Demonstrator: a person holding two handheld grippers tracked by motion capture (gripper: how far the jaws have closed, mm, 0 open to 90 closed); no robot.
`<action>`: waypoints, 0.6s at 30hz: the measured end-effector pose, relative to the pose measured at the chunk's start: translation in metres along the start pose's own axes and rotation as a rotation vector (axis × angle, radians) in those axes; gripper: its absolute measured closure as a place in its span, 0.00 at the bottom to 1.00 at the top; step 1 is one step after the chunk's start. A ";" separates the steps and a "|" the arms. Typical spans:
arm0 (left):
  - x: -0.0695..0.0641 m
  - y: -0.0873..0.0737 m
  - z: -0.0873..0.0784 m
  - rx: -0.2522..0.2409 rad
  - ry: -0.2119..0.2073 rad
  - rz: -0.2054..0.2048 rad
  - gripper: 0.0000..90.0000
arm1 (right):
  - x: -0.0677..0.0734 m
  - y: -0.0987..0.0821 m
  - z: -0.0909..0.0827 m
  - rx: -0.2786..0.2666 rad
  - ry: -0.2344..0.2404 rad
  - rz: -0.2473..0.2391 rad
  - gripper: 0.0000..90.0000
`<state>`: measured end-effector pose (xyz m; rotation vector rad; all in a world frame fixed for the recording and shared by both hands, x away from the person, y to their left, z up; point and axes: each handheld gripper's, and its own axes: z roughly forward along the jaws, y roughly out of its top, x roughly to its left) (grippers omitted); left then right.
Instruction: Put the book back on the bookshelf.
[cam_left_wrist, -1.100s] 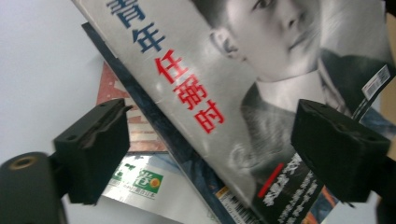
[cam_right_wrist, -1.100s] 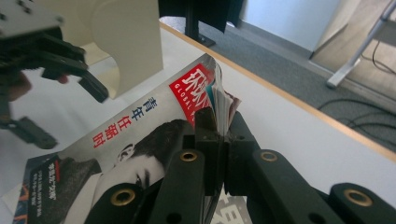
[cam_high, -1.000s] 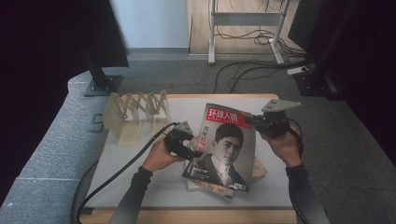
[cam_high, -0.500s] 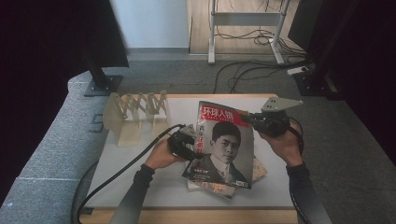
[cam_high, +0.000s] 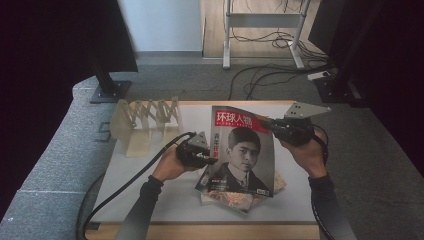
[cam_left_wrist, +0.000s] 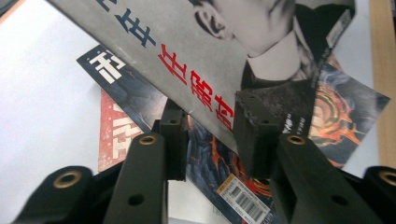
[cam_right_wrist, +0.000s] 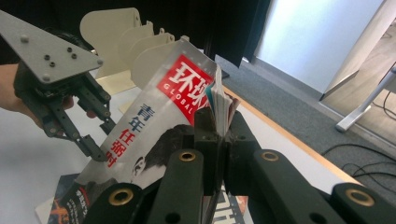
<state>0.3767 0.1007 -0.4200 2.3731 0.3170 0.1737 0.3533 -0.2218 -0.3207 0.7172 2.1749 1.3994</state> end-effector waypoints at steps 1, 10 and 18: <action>-0.001 0.001 -0.002 -0.005 0.006 0.005 0.77 | 0.001 0.002 -0.001 -0.004 -0.004 -0.009 0.94; -0.008 0.005 -0.023 -0.042 0.104 0.063 0.85 | 0.003 0.012 -0.011 -0.057 -0.015 -0.015 0.93; -0.014 -0.001 -0.028 -0.057 0.068 0.074 0.90 | 0.002 0.010 -0.022 -0.059 0.018 0.023 0.91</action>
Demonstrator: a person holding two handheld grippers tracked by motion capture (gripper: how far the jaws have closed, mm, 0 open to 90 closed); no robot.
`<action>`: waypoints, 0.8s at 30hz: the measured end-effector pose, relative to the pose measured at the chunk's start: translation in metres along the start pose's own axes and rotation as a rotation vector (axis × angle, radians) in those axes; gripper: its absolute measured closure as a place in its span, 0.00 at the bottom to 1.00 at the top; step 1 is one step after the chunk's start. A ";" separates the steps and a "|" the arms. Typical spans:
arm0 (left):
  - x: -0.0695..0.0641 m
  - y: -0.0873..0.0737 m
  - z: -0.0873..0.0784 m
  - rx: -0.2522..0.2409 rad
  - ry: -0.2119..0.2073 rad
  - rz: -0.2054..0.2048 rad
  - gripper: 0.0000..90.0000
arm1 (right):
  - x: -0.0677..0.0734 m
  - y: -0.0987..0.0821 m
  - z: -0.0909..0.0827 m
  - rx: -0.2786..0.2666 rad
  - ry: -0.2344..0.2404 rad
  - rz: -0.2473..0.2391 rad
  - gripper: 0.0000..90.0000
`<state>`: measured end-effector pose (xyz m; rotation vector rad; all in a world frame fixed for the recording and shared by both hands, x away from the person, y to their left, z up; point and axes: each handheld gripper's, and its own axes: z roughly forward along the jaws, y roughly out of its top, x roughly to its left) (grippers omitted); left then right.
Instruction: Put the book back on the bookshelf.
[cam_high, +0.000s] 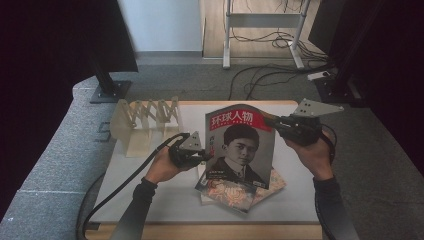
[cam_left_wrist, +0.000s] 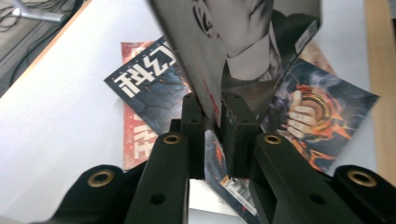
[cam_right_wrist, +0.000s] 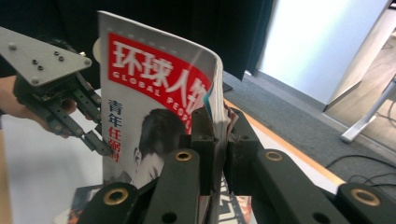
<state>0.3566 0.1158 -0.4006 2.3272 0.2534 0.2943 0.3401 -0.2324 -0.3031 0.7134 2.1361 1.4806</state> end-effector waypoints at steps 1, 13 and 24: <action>-0.001 -0.001 -0.001 -0.001 -0.006 0.001 0.90 | 0.000 0.000 -0.002 0.001 0.001 0.002 0.91; -0.010 0.015 -0.013 -0.011 -0.030 0.021 0.83 | 0.004 -0.003 -0.019 0.016 0.023 -0.004 0.91; 0.000 0.046 -0.036 -0.024 -0.049 -0.031 0.81 | 0.004 -0.004 -0.022 0.012 0.027 -0.007 0.89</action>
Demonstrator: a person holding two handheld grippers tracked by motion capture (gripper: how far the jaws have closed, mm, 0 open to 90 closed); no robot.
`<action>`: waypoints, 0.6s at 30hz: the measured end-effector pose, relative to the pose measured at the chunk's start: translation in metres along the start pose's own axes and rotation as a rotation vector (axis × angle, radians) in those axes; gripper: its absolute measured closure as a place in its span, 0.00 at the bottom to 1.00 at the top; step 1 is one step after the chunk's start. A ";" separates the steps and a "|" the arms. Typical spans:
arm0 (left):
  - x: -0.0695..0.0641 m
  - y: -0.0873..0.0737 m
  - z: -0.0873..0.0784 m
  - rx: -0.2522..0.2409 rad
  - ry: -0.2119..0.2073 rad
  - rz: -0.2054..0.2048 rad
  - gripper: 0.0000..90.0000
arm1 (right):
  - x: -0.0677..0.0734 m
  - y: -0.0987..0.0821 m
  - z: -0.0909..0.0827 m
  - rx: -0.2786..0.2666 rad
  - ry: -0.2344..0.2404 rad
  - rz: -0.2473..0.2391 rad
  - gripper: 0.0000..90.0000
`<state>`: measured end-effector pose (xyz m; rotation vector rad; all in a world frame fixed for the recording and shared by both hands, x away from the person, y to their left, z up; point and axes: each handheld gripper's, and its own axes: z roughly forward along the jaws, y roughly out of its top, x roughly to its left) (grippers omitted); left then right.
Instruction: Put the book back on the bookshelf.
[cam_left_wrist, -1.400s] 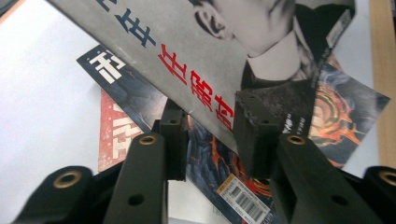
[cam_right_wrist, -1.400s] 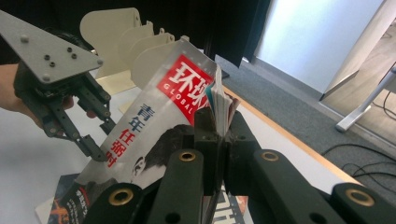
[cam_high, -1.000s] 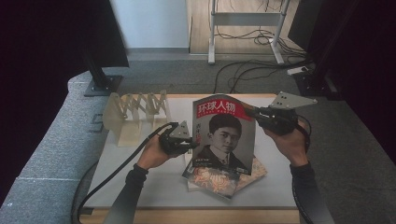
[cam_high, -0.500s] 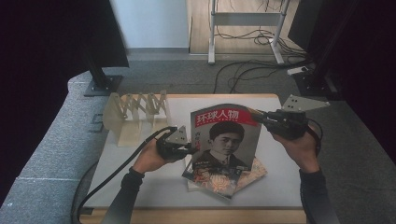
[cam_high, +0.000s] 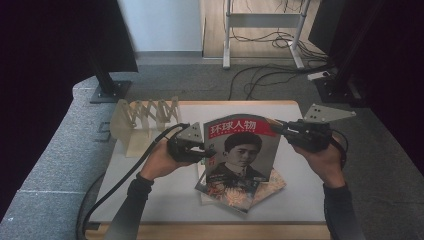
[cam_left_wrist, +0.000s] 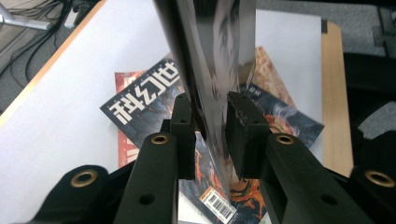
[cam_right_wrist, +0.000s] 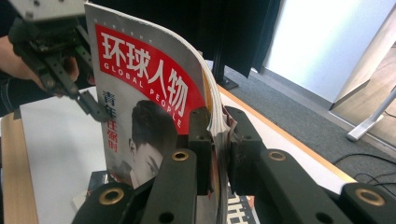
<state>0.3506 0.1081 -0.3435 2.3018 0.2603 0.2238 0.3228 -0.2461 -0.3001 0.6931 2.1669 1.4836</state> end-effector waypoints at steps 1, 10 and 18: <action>0.001 0.002 -0.002 -0.005 0.004 -0.003 0.81 | 0.000 0.000 0.000 -0.002 0.003 0.002 0.89; 0.004 0.027 -0.015 -0.029 0.038 0.007 0.77 | 0.001 0.000 -0.001 -0.002 0.003 -0.001 0.88; 0.006 0.048 -0.024 -0.050 0.048 0.019 0.81 | 0.000 -0.001 -0.004 -0.006 0.004 -0.002 0.87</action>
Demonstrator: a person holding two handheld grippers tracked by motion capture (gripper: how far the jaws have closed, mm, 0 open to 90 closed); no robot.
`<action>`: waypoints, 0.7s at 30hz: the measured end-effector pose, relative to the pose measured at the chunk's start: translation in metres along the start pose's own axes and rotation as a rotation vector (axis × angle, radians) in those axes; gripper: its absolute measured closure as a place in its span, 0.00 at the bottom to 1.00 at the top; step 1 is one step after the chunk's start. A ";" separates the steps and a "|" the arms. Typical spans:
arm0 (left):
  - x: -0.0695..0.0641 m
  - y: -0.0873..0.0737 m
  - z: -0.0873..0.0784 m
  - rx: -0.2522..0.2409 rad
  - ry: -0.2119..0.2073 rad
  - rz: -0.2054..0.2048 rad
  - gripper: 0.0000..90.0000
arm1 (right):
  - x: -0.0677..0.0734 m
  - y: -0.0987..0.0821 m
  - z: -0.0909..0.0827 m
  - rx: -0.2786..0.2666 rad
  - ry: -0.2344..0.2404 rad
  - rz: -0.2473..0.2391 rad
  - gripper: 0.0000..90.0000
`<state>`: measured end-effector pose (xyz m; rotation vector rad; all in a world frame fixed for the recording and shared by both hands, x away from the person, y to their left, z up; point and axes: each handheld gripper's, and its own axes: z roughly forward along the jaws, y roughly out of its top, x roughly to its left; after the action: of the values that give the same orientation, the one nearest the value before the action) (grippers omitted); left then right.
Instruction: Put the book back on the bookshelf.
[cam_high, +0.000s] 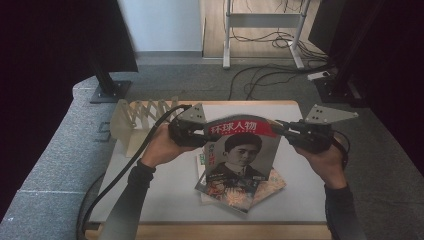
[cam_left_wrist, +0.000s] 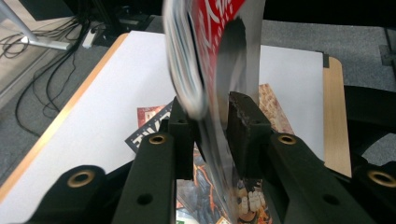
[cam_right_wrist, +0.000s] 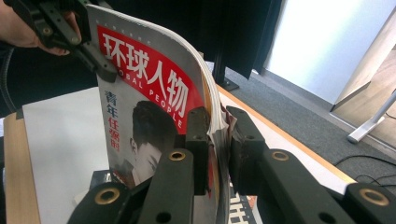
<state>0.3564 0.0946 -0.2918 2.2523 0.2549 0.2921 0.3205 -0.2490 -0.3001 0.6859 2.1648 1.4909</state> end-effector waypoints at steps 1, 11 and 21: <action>0.001 0.002 0.000 0.001 -0.002 0.000 0.81 | 0.000 0.000 0.000 0.000 0.000 0.000 0.87; 0.000 0.012 0.002 0.006 0.020 0.007 0.92 | 0.000 -0.001 0.000 0.010 -0.007 -0.005 0.84; 0.005 0.010 0.002 -0.001 -0.036 -0.053 0.96 | -0.007 -0.027 -0.004 0.044 -0.100 0.017 0.54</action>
<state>0.3625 0.0878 -0.2847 2.2442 0.2951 0.2235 0.3195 -0.2645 -0.3234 0.7788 2.1270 1.3911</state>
